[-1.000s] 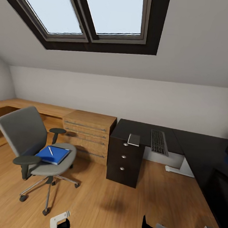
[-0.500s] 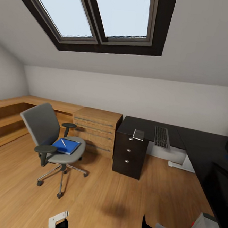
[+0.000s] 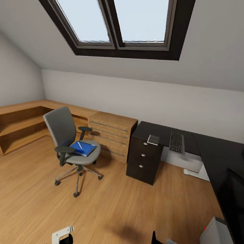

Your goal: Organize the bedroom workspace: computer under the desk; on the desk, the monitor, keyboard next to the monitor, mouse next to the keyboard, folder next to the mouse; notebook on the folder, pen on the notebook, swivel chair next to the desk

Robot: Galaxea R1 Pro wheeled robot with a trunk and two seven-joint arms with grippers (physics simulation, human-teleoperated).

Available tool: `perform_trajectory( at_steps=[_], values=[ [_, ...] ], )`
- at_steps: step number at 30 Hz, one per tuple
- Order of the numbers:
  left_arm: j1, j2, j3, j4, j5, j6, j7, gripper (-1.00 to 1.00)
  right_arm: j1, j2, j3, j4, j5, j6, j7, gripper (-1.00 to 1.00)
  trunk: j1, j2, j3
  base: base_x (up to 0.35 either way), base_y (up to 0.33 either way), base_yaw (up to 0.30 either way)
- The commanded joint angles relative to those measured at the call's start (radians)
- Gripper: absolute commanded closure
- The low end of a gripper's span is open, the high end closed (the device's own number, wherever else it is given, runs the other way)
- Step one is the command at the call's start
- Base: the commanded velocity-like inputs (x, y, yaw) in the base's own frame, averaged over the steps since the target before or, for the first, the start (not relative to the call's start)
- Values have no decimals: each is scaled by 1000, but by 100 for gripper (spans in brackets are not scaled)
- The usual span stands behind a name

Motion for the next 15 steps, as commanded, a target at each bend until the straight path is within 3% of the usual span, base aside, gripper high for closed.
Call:
perform_trajectory(
  at_steps=[1, 8, 15],
  values=[
    [-1, 1, -6, -1, 11, -7, 6, -100, -1, 0, 9, 1, -5, -3, -4, -100, -5, 6, 2, -341, 0, 49],
    [-1, 2, -5, 0, 12, -6, 6, -100, -1, 1, 9, 1, -5, -3, -2, -100, -31, 55, 23, -331, 0, 7],
    [-1, 2, -5, 0, 14, -5, 6, -100, -1, 1, 9, 1, -5, -4, 0, -100, -47, 83, 39, -213, 0, -171]
  ],
)
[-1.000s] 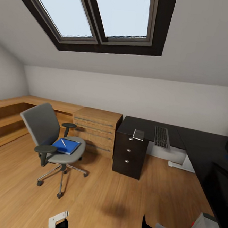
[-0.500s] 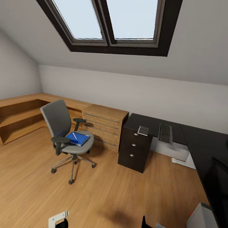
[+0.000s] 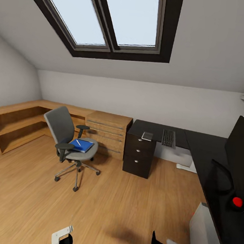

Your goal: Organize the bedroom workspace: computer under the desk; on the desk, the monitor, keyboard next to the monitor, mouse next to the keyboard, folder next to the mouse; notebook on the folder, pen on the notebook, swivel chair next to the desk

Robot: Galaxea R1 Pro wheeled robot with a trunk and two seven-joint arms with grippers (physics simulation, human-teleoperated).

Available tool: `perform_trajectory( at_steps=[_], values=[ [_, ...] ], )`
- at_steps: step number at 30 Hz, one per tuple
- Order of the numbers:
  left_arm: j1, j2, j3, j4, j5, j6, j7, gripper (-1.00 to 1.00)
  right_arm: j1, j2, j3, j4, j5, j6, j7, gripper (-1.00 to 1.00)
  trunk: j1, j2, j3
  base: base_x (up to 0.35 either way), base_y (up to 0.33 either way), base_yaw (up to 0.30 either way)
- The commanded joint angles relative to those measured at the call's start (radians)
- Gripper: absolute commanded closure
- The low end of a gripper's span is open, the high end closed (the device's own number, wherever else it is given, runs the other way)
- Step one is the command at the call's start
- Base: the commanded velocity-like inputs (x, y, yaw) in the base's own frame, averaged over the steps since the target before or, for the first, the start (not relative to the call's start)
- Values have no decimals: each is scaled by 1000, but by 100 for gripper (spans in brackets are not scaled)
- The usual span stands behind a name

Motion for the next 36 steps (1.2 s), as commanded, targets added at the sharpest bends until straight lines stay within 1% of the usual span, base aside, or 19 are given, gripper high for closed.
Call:
perform_trajectory(
  at_steps=[1, 11, 15, 20, 30, 36],
  values=[
    [-1, 1, -6, -1, 11, -7, 6, -100, -1, 0, 8, 1, -5, -2, -4, -100, 0, -1, -1, -74, 0, -241],
    [-1, 0, -9, -1, 10, -9, 10, -100, -1, 0, 10, 1, -3, -2, -4, -100, 0, -1, 5, -25, 0, -261],
    [-1, -1, -9, -1, 10, -9, 11, -100, -1, 2, 11, 1, 3, -2, -4, -100, 0, -1, 6, -3, 0, -169],
    [-1, -2, -10, -1, 10, -10, 12, -100, -1, 3, 11, 1, 13, -2, -4, -100, 0, -1, 6, -1, 0, -50],
    [-1, -2, -11, -1, 8, -11, 11, -100, -1, 4, 11, 1, 17, -1, -4, -100, 0, -1, 6, 0, 0, -9],
    [-1, -2, -11, -1, 9, -11, 11, -100, -1, 3, 10, 1, 17, -1, -4, -100, -23, 41, 25, 0, 0, 0]
  ],
)
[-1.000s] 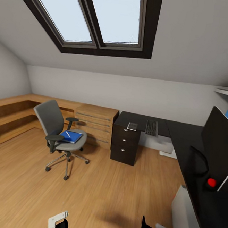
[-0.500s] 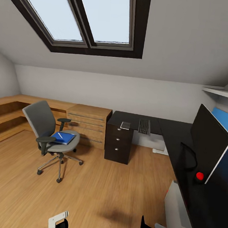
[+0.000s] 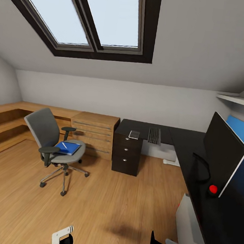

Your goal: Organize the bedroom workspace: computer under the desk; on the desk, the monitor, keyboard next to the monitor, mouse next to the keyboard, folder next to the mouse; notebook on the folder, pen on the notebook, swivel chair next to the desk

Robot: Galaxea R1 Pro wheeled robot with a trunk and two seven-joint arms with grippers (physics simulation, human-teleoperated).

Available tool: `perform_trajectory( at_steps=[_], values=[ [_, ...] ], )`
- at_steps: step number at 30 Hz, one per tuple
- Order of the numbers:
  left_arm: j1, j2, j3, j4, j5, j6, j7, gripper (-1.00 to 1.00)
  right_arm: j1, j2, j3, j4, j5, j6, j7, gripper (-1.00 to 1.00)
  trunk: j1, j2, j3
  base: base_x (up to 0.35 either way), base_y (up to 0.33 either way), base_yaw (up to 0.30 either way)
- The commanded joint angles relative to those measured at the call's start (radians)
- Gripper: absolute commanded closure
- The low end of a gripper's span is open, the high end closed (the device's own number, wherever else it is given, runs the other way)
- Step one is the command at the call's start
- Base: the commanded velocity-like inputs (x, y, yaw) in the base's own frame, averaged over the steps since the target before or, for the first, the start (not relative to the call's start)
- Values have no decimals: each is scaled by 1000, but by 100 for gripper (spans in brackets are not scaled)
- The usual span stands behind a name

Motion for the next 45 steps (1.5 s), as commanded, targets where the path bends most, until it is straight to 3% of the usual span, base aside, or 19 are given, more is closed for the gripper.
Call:
perform_trajectory(
  at_steps=[1, 45],
  values=[
    [-1, 1, -6, 0, 11, -7, 5, -100, -1, 1, 9, 1, -5, -2, -5, -100, -4, 6, 2, 0, 0, 0],
    [-1, -1, -7, -1, 13, -6, 7, -100, -1, 4, 11, 5, 0, -3, -6, -100, -173, 314, 143, 0, 0, -18]
  ],
)
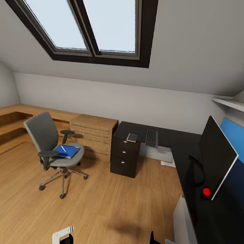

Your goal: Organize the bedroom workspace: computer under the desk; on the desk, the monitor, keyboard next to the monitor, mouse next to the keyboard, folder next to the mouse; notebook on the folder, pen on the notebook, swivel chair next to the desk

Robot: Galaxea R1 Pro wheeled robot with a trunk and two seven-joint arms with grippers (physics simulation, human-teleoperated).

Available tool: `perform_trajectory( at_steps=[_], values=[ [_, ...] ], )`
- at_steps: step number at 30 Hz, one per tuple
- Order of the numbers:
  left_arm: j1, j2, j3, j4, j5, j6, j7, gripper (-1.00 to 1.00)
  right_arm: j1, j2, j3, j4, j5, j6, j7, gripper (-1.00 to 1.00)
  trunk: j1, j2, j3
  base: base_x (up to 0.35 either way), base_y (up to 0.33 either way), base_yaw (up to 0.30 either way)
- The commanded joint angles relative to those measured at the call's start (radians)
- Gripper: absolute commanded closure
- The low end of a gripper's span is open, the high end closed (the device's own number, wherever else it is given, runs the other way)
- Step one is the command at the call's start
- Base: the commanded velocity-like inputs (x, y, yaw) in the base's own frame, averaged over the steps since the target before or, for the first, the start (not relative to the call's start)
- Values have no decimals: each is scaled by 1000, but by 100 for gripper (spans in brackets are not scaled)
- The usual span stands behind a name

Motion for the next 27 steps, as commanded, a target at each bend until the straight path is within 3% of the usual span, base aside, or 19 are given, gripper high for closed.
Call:
perform_trajectory(
  at_steps=[1, 4, 8, 9, 10, 11, 14, 15, 17, 20, 27],
  values=[
    [-1, 2, -6, -1, 11, -6, 4, -100, -1, 1, 8, -4, -5, 2, -6, -100, -4, 6, 2, 0, 0, 0],
    [-1, 3, -5, -7, 11, 1, 2, -100, -2, 3, 7, -45, -6, 30, -8, -100, -15, 27, 11, 0, 0, 0],
    [-1, -1, -5, -63, 12, 34, 1, -100, -2, 14, 3, -245, -9, 161, -16, -100, -31, 55, 24, 0, 0, 0],
    [-1, -1, -4, -117, 13, 88, 1, -100, -2, 15, 0, -367, -9, 279, -31, -100, -34, 62, 27, 0, 0, 0],
    [-1, -1, -4, -136, 13, 114, 1, -100, -2, 14, -2, -410, -9, 325, -39, -100, -38, 69, 30, 0, 0, 0],
    [-2, 0, 0, -174, 14, 172, 2, -100, -2, 11, -8, -500, -9, 422, -61, -100, -42, 76, 33, 0, 0, 0],
    [-4, 1, 17, -227, 18, 268, 2, -100, -2, 7, -29, -640, -9, 567, -103, -100, -54, 97, 42, 0, 0, 0],
    [-7, 1, 28, -242, 22, 300, 3, -100, -2, 6, -39, -685, -9, 613, -118, -100, -57, 104, 46, 0, 0, 0],
    [-56, -3, 78, -281, 51, 435, 4, -100, -2, 8, -77, -887, -10, 802, -210, -100, -65, 118, 52, 0, 0, 0],
    [-105, -4, 98, -295, 93, 485, 3, -100, -2, 8, -91, -999, -13, 899, -273, -100, -77, 139, 61, 0, 0, 0],
    [-136, -3, 127, -295, 158, 512, 3, -100, -2, 2, -109, -1075, -52, 986, -312, -100, -103, 188, 83, 0, 0, 0]
  ],
)
